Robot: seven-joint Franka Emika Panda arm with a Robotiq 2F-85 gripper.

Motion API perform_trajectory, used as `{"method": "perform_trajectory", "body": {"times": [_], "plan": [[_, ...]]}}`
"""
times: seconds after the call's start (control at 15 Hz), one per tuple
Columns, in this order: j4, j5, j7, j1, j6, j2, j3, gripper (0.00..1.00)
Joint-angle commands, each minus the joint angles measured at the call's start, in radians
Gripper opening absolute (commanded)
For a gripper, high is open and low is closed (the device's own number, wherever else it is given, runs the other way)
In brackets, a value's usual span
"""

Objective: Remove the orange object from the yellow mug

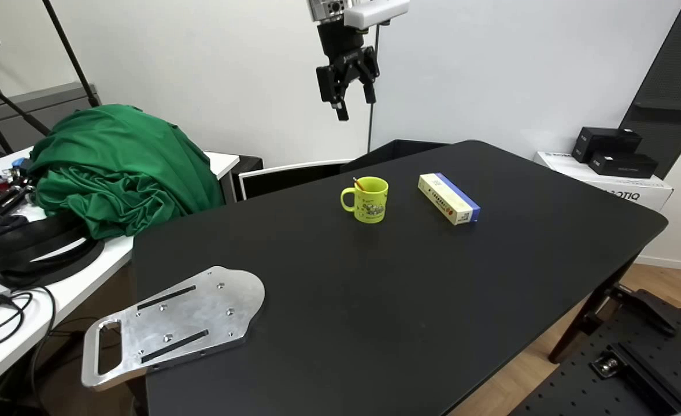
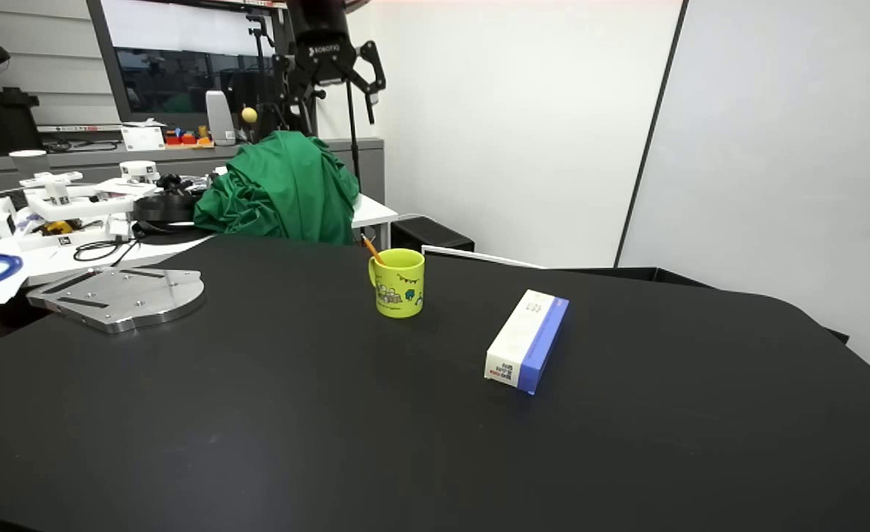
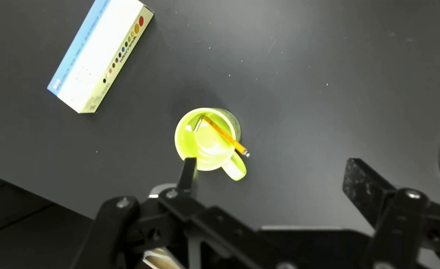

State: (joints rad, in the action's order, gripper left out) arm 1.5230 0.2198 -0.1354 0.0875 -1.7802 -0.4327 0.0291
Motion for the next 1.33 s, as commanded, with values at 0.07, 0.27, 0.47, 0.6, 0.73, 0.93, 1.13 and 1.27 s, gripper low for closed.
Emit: {"method": "perform_trajectory", "body": {"times": [0.07,0.27,0.47,0.6,0.73,0.93,1.13,1.27], "plan": [[-0.029,0.006,0.006,-0.011,0.015,-0.117,-0.006,1.0],[-0.042,0.018,0.019,-0.009,-0.008,-0.187,-0.014,1.0],[-0.048,0.054,0.036,0.004,-0.069,-0.243,-0.028,1.0],[-0.046,0.074,0.024,0.006,-0.108,-0.264,-0.03,1.0],[-0.053,0.103,0.021,0.013,-0.128,-0.284,-0.038,1.0],[-0.052,0.15,0.023,0.029,-0.146,-0.297,-0.05,1.0],[-0.044,0.221,0.033,0.048,-0.173,-0.302,-0.07,1.0],[-0.042,0.237,0.037,0.051,-0.18,-0.304,-0.074,1.0]]}}
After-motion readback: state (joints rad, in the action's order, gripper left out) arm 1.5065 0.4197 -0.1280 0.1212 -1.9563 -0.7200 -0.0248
